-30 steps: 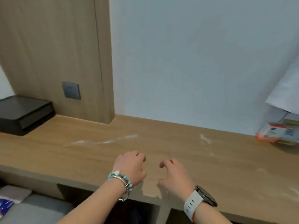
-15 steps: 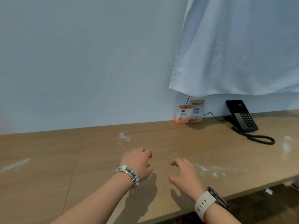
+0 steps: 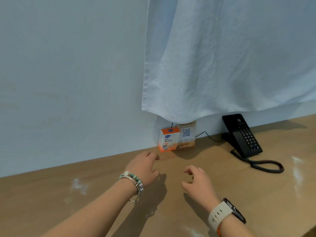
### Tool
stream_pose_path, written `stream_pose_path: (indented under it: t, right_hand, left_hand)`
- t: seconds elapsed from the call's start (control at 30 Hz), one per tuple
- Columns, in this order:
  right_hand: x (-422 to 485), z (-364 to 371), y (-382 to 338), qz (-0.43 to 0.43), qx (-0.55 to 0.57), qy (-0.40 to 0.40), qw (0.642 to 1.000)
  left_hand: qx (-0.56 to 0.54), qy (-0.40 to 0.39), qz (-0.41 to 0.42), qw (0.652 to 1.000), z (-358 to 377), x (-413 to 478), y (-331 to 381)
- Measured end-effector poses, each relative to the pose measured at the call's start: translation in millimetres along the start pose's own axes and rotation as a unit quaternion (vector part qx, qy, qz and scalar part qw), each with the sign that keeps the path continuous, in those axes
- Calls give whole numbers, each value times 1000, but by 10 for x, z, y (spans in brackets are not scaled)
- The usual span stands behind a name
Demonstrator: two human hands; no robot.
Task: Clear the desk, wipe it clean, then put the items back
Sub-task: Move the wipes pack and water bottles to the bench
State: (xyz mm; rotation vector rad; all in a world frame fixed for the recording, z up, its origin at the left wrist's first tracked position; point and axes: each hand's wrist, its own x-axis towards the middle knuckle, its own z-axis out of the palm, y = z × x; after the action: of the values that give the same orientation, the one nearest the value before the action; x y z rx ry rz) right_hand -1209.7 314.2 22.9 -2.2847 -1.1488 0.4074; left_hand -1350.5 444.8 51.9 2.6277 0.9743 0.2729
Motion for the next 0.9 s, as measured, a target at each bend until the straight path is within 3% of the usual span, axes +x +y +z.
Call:
stream_pose_path:
  t: [0.33, 0.47, 0.57, 0.7, 0.9]
  right_hand:
    - [1508, -385, 612, -25, 40, -73, 996]
    - [1965, -525, 787, -22, 44, -96, 994]
    - [2200, -536, 880, 4, 107, -111, 988]
    - [2469, -526, 843, 50, 215, -144, 965]
    - [2643, -419, 817, 35, 236, -122, 963]
  left_hand:
    - [-16, 57, -116, 991, 383, 1307, 305]
    - [59, 9, -194, 979, 533, 1570, 370]
    - [88, -13, -223, 971, 647, 1634, 353]
    - [63, 37, -236, 969, 734, 1668, 343]
    - [18, 89, -230, 969, 757, 1573, 360]
